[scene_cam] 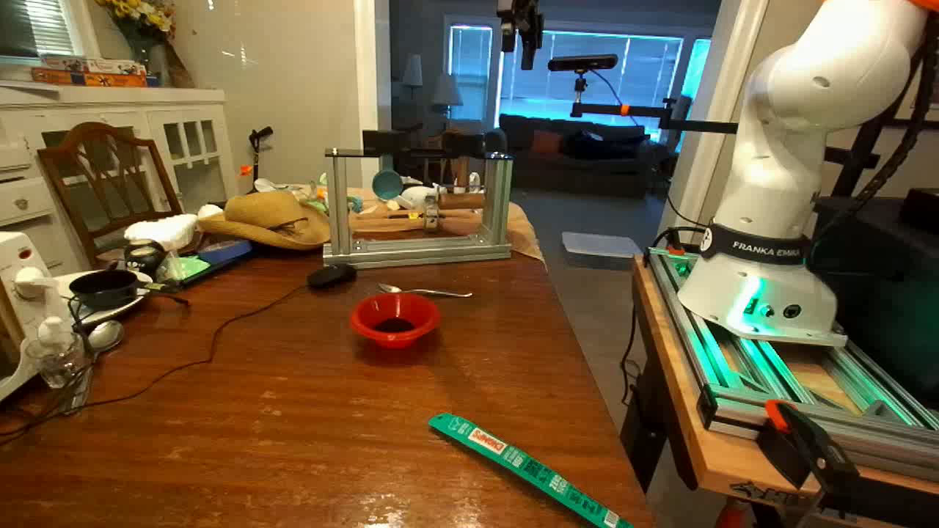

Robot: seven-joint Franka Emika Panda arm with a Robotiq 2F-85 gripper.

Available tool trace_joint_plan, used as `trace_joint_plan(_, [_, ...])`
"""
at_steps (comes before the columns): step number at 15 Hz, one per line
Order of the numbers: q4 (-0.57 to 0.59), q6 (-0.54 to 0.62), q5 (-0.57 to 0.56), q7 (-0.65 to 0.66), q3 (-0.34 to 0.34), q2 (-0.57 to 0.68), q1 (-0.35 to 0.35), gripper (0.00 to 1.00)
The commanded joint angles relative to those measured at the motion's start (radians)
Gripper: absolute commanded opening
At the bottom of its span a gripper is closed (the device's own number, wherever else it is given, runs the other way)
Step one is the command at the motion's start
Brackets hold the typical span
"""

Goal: Use the wooden object to roll on the green packet

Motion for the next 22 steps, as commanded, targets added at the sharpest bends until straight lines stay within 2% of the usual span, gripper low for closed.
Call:
trace_joint_plan(1, [0.003,-0.004,0.008,-0.008,0.021,0.004,-0.025,1.00])
trace_joint_plan(6, [0.003,-0.004,0.008,-0.008,0.020,0.004,-0.025,1.00])
trace_joint_plan(9, [0.029,0.117,0.055,0.075,0.031,0.071,-0.033,1.00])
trace_joint_plan(12, [0.016,0.328,0.113,0.162,0.045,0.114,-0.043,1.00])
trace_joint_plan(14, [0.007,0.451,0.089,0.238,0.060,0.143,-0.059,1.00])
trace_joint_plan(16, [0.013,0.527,0.061,0.306,0.065,0.175,-0.080,1.00])
trace_joint_plan(20, [0.029,0.581,0.021,0.383,0.047,0.235,-0.128,1.00])
trace_joint_plan(22, [0.051,0.559,0.002,0.403,0.036,0.267,-0.151,1.00])
